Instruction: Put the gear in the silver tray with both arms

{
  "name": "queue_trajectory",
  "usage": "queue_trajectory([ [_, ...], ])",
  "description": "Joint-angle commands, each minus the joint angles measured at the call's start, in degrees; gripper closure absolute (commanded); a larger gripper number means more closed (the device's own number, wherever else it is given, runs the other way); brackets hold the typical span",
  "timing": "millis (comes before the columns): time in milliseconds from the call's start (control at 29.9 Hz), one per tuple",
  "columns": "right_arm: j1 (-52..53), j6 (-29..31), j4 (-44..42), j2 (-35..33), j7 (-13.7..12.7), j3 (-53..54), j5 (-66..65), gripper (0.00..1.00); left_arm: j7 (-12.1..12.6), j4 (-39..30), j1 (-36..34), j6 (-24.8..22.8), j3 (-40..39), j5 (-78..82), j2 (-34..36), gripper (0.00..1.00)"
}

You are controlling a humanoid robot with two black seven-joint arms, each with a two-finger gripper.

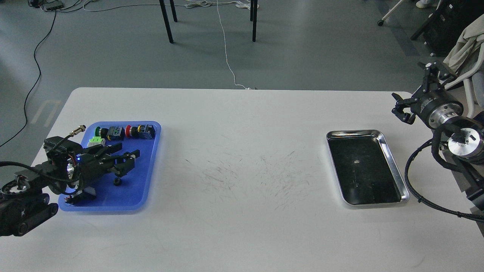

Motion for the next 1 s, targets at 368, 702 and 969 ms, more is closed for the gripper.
queue_trajectory([
  [368,-0.09,0.0,0.0,0.09,0.0,-0.07,0.0,0.01,0.0,2.53,1.21,0.13,-0.08,-0.19,-0.2,0.43],
  [702,-0.17,0.0,0.0,0.09,0.0,-0.07,0.0,0.01,0.0,1.92,1.39,0.13,0.0,-0.1,-1.52,0.45],
  [969,-0.35,0.0,0.0,0.09,0.0,0.02,0.0,0.01,0.0,2.36,1.21,0.13,0.0,-0.01,-1.78,0.46],
])
